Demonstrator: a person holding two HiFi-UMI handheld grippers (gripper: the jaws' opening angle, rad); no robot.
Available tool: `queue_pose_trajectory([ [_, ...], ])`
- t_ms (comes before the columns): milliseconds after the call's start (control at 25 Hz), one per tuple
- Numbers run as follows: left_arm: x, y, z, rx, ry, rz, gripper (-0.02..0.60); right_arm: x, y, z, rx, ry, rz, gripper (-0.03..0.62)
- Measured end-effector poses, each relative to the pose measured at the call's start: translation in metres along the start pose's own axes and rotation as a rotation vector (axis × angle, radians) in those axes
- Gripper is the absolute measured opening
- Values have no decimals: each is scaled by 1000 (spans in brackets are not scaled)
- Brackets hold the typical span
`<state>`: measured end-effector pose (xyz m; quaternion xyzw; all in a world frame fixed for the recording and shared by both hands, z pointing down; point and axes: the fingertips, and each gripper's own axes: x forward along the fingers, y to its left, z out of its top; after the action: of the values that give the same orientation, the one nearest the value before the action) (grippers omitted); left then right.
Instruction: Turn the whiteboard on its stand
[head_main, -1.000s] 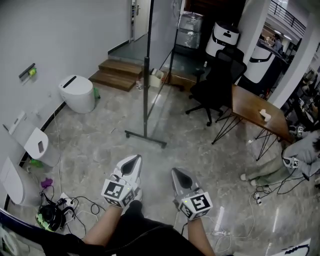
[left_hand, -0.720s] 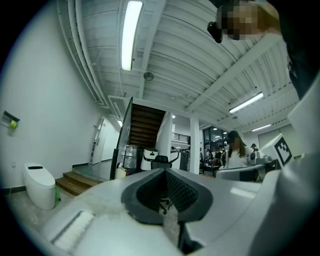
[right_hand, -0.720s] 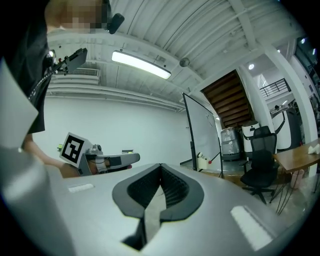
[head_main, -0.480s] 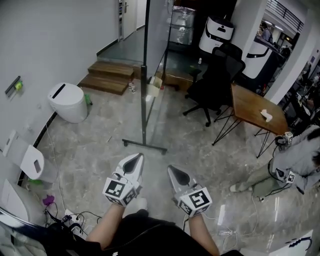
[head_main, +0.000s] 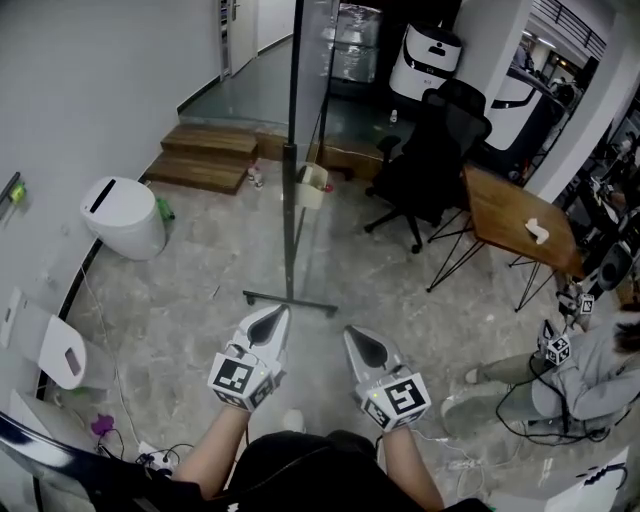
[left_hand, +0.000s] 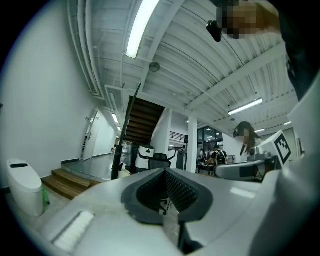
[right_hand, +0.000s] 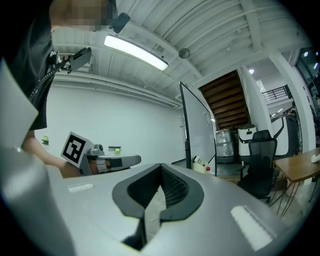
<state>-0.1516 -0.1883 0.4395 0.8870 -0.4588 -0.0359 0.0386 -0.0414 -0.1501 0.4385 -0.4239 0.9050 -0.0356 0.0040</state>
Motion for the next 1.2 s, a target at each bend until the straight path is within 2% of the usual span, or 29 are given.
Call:
queue_pose_trajectory([
  [320, 31, 22, 3, 13, -3, 5, 3, 29, -18, 9, 4, -23, -1, 8],
  [480, 51, 24, 2, 85, 4, 13, 3, 41, -35, 13, -1, -45, 4, 8],
  [880, 127, 41, 19, 145, -15, 87, 3, 77, -91, 33, 12, -72, 28, 8],
  [1080, 167, 65, 28, 156, -24, 137, 3, 96, -118, 38, 10, -76, 34, 8],
  [1200, 190, 83, 30, 191, -14, 151, 5, 114, -129, 38, -7, -66, 33, 8],
])
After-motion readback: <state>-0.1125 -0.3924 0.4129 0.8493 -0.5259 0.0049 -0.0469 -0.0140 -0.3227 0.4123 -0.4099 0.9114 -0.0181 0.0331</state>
